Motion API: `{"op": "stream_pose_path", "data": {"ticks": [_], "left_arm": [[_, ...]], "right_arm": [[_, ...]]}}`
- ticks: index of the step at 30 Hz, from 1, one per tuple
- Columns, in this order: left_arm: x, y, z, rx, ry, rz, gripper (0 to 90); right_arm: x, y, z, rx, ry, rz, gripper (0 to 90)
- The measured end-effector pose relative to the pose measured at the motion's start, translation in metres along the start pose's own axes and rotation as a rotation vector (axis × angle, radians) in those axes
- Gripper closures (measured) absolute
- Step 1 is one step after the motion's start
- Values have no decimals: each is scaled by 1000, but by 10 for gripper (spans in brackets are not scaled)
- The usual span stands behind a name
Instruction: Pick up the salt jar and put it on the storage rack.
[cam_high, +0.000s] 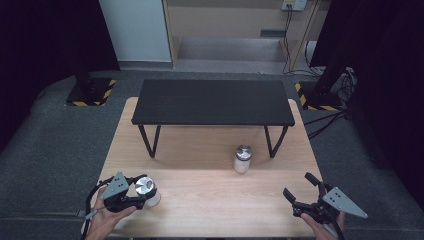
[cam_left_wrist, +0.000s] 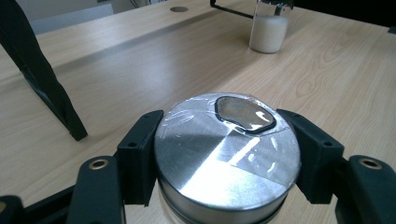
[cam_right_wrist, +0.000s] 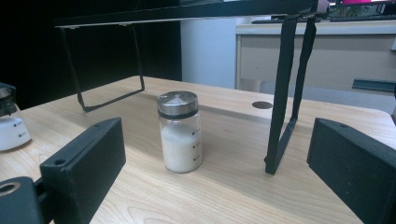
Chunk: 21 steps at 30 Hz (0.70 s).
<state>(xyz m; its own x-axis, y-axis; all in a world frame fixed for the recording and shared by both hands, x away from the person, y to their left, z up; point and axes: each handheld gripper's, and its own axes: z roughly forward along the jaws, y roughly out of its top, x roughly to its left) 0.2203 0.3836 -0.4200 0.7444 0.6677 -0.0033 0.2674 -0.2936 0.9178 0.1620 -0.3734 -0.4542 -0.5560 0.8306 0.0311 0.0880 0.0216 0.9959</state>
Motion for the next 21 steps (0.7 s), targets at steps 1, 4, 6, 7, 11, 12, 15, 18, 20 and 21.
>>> {"op": "stream_pose_path", "data": {"ticks": [1, 4, 6, 7, 11, 12, 15, 18, 20, 21], "left_arm": [[0, 3, -1, 1, -1, 5, 335], [-2, 14, -3, -5, -4, 1, 335], [-3, 23, -6, -11, -12, 2, 335], [-3, 28, -7, -13, -15, 3, 335], [-6, 46, -12, -22, -23, 11, 335], [-6, 51, -13, -22, -26, 16, 335], [-8, 67, -16, -17, -27, 27, 335], [-10, 83, -20, -13, -25, 30, 335], [-11, 93, -23, -17, -27, 26, 335], [-11, 98, -24, -18, -27, 23, 335]], "right_arm": [[0, 0, 0, 0, 0, 0, 43], [0, 0, 0, -1, 0, 0, 43], [0, 0, -1, -3, -2, 2, 43], [0, 0, -1, -3, -2, 3, 43], [0, 0, -1, -7, 1, 2, 43], [0, 0, -1, -8, 0, 2, 43], [0, 0, -1, -10, 0, 5, 43], [-1, -1, -1, -14, -2, 4, 43], [-1, -1, -1, -14, -2, 5, 43], [-1, -1, -1, -15, -2, 6, 42]]}}
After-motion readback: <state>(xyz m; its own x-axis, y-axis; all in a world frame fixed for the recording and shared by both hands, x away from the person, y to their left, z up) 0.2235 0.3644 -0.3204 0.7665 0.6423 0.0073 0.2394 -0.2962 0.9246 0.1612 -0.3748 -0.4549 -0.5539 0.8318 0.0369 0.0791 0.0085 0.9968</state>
